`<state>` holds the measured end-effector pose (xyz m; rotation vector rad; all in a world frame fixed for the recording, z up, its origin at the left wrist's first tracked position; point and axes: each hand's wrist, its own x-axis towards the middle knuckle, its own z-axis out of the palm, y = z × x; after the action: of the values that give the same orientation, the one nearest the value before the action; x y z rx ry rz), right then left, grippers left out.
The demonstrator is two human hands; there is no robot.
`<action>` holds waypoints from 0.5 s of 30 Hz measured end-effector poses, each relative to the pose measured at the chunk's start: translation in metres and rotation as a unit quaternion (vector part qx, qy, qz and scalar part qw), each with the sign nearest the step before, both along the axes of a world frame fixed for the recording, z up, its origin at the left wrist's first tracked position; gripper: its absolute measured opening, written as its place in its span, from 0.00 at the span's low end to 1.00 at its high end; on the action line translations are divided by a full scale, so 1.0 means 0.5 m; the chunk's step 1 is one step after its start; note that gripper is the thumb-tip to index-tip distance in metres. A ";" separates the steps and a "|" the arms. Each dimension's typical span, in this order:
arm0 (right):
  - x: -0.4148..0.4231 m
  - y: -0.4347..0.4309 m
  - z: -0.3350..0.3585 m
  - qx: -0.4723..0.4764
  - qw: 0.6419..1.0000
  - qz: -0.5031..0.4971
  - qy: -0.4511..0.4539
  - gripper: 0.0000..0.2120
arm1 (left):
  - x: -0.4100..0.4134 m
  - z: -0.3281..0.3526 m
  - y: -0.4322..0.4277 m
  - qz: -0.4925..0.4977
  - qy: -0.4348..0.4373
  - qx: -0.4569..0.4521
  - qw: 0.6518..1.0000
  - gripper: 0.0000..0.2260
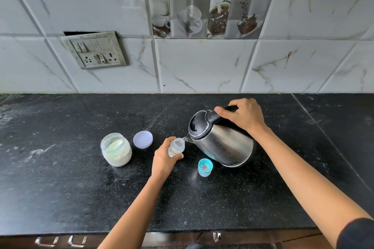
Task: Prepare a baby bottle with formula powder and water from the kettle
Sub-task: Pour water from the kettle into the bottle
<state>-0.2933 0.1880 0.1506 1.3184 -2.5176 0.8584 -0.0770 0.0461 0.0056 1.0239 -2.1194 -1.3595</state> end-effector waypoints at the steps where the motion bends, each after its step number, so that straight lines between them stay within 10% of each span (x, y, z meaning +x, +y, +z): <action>1: 0.000 0.000 -0.001 0.001 1.000 0.001 -0.001 0.35 | 0.000 0.000 0.000 0.000 0.000 0.001 1.000 0.25; 15: 0.007 0.001 0.005 0.009 1.000 -0.001 -0.003 0.36 | 0.005 0.012 0.002 -0.008 -0.009 0.005 1.000 0.25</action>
<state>-0.2900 0.1885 0.1530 1.3213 -2.5370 0.8418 -0.0743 0.0472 0.0116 1.0295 -2.1399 -1.3734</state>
